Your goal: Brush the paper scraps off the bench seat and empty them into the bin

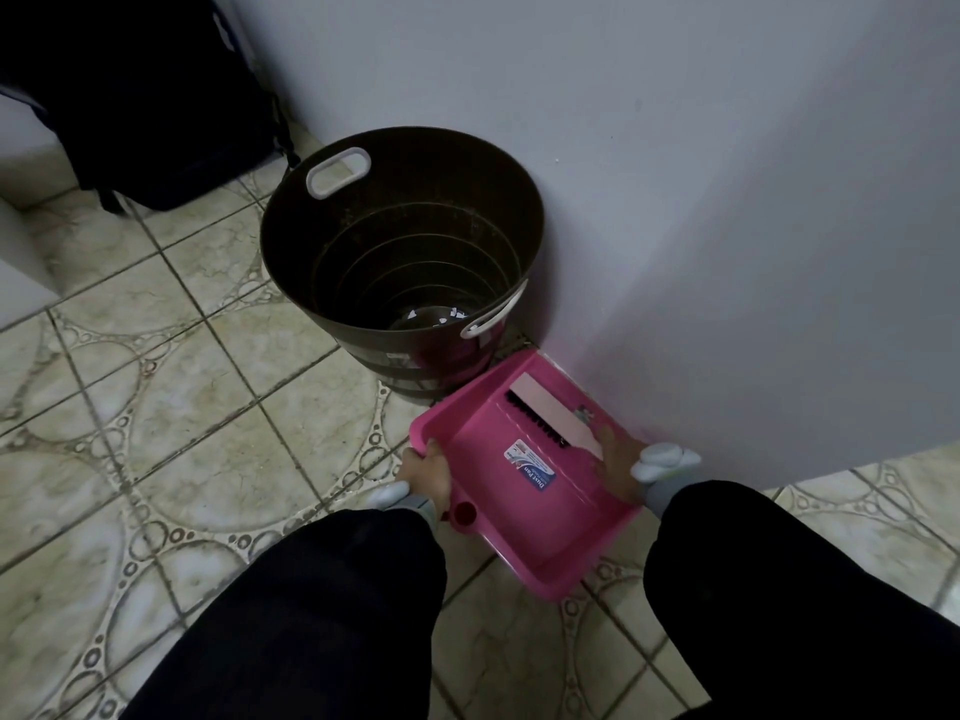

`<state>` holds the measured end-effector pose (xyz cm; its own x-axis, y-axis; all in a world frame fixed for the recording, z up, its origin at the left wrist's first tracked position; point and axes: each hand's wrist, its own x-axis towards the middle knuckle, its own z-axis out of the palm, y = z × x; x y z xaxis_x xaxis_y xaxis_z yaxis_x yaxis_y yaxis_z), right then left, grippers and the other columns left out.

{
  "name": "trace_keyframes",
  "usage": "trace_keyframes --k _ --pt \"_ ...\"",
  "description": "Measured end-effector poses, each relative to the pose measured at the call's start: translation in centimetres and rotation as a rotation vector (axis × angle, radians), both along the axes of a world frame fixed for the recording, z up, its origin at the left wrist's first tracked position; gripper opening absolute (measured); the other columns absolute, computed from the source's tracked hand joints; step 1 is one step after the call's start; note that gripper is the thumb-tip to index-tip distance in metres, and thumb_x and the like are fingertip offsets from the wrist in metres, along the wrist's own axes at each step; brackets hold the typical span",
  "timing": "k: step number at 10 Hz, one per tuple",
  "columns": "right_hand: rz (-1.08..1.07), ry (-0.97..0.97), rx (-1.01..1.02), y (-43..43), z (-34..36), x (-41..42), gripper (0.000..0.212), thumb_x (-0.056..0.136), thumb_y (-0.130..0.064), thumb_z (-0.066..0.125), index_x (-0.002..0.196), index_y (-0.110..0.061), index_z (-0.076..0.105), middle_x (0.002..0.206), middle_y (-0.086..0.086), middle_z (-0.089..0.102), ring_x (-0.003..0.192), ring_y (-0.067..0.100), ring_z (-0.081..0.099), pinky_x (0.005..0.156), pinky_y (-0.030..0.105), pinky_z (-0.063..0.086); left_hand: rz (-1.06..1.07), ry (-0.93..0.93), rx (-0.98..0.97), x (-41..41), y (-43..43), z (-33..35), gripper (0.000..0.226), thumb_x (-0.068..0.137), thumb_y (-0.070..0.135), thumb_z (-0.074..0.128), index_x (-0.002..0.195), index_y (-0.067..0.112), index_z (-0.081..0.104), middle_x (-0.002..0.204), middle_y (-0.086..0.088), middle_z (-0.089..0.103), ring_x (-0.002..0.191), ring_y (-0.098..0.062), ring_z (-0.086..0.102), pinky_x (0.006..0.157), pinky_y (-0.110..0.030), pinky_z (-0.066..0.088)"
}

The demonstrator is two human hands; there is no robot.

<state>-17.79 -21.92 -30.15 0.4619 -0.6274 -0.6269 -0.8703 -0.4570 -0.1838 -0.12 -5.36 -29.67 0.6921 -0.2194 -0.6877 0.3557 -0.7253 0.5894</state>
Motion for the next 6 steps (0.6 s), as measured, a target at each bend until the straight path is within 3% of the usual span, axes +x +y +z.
trace_keyframes --k 1,2,4,5,6 --pt "0.14 -0.006 -0.112 -0.8 0.7 0.1 0.045 0.093 -0.033 0.045 0.131 -0.01 0.041 0.129 0.016 0.05 0.118 0.031 0.051 0.094 0.038 0.043 0.049 -0.021 0.003 0.1 -0.2 0.2 0.053 0.096 0.041 0.037 0.13 0.001 0.043 0.126 -0.019 0.054 0.114 -0.037 0.053 0.1 -0.04 0.042" --pt "0.212 -0.052 -0.17 -1.1 1.1 0.4 0.042 0.09 -0.033 0.048 0.126 -0.011 0.045 0.125 0.014 0.05 0.115 0.032 0.05 0.093 0.041 0.046 0.129 -0.042 -0.013 0.8 -0.4 0.6 0.051 0.095 0.041 0.039 0.126 0.0 0.043 0.12 -0.019 0.056 0.108 -0.036 0.056 0.096 -0.046 0.047" --pt "0.183 -0.208 -0.154 -0.5 3.3 1.3 0.029 0.089 -0.022 0.047 0.113 -0.007 0.053 0.113 0.015 0.059 0.104 0.032 0.058 0.085 0.035 0.048 0.251 -0.031 0.01 4.7 0.6 3.4 0.055 0.095 0.04 0.039 0.131 -0.001 0.04 0.125 -0.021 0.055 0.112 -0.038 0.054 0.098 -0.049 0.045" --pt "0.066 -0.338 -0.042 1.0 9.2 1.8 0.016 0.089 -0.012 0.052 0.101 -0.005 0.059 0.102 0.015 0.063 0.094 0.03 0.06 0.078 0.028 0.042 0.266 -0.001 0.049 7.4 3.2 7.7 0.052 0.095 0.038 0.04 0.128 -0.002 0.042 0.127 -0.021 0.053 0.111 -0.039 0.054 0.097 -0.049 0.045" --pt "-0.055 -0.545 -0.035 2.8 18.6 1.3 0.009 0.089 -0.01 0.055 0.095 -0.012 0.062 0.093 0.009 0.063 0.081 0.023 0.059 0.07 0.024 0.041 0.246 0.067 0.053 8.0 8.3 15.6 0.031 0.097 0.028 0.04 0.091 0.002 0.055 0.105 -0.015 0.055 0.078 -0.029 0.054 0.081 -0.036 0.042"
